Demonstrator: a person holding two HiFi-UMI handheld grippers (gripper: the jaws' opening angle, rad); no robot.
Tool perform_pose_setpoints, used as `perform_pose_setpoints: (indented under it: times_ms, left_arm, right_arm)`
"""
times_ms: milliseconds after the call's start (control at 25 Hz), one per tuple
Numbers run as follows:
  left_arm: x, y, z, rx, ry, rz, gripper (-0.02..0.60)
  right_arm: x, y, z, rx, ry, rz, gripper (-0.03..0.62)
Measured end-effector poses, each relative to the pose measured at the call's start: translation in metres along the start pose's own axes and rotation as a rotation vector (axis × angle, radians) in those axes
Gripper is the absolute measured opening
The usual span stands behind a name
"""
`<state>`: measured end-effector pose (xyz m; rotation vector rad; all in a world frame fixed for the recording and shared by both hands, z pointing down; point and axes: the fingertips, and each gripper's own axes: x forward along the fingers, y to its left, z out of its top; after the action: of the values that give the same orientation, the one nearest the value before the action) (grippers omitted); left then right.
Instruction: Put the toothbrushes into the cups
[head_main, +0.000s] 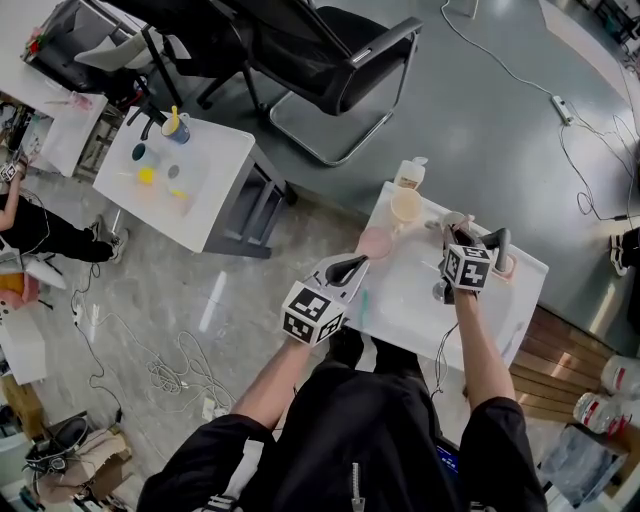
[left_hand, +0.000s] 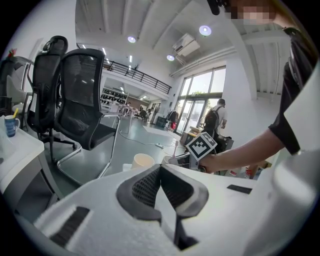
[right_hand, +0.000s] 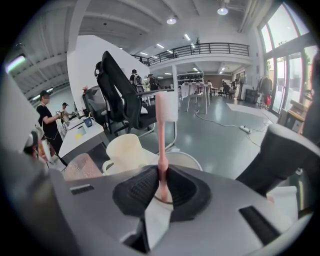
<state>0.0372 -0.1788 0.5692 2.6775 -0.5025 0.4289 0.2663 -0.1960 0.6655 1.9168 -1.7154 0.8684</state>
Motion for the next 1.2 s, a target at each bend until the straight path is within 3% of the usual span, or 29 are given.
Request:
perform_pose_setpoints:
  times_ms: [840, 1200]
  left_arm:
    - [-0.001, -0.005, -0.008, -0.024, 0.009, -0.006, 0.000]
    - [-0.004, -0.012, -0.008, -0.007, -0.002, -0.016, 0.000]
  right_arm:
    - [0.001, -0.005, -0.003, 0.029, 0.030, -0.004, 0.074]
    - [-0.016, 0.000, 0.007, 0.058, -0.069, 0.001, 0.057]
